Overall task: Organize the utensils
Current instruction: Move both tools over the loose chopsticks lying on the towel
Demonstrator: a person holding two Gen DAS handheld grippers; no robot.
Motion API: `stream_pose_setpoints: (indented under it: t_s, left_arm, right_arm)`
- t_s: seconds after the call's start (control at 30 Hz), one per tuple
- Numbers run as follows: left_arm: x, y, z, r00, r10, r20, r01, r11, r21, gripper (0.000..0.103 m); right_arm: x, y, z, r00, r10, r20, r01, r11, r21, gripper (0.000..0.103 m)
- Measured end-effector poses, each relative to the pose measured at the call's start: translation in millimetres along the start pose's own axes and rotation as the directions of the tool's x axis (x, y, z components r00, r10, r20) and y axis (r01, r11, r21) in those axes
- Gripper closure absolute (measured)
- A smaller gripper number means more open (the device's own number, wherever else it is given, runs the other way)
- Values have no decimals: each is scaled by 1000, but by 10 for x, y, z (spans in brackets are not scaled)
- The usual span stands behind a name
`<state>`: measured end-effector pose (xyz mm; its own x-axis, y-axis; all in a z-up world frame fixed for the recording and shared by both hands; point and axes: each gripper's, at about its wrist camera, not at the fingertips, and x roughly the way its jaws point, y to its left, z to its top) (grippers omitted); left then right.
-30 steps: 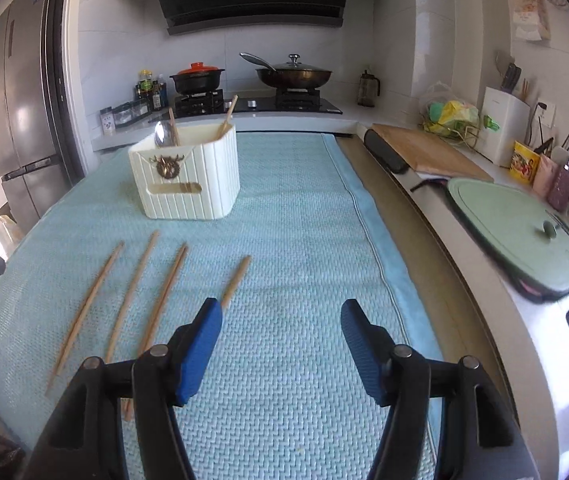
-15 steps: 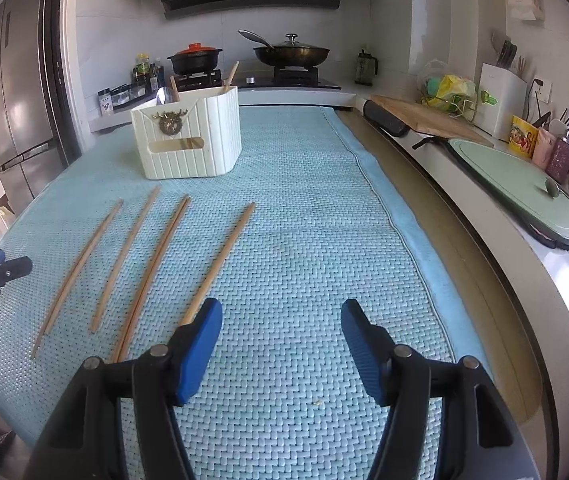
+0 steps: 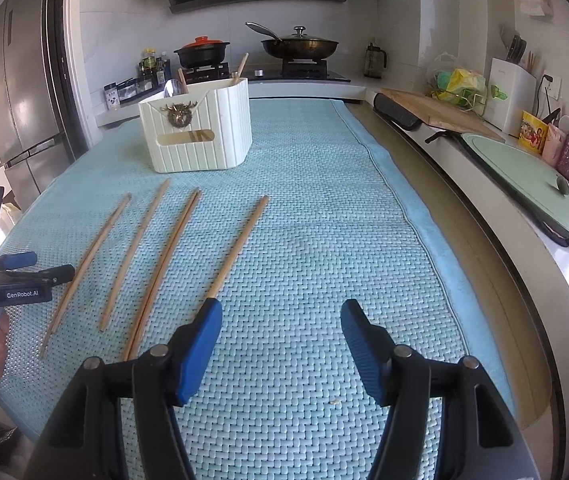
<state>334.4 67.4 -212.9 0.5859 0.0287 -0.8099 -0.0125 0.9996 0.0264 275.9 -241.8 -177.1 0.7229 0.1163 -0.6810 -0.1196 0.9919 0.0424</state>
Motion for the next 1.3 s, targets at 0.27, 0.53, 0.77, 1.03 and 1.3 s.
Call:
stream_pose_setpoints:
  t_s: [0.27,0.53,0.77,1.03,1.3]
  left_arm:
    - [63,73,58,1000,-13,-5,13,999,-31,6]
    - [61,82,48,998,-50,-24,49,998,-49,6]
    - [86,-42,9,999,-25,-31,24,999,-25,6]
    - [186,66,144,999,-18,-35,17,999,-32,6]
    - [280,238,225,999,-18,-42,17,999,-30,2]
  right_arm:
    - [320,50,130,995,66,-73,-64,997,30,40]
    - [436,159,199,988,120,-94,-114,991,67,40]
    - [342,87,132,991,97,-96,-91,994,59,40]
    - [401,3,127,990,84,-114,-78,995,57,40]
    - [533,178,264,978,160,-133,-157,987,36,40]
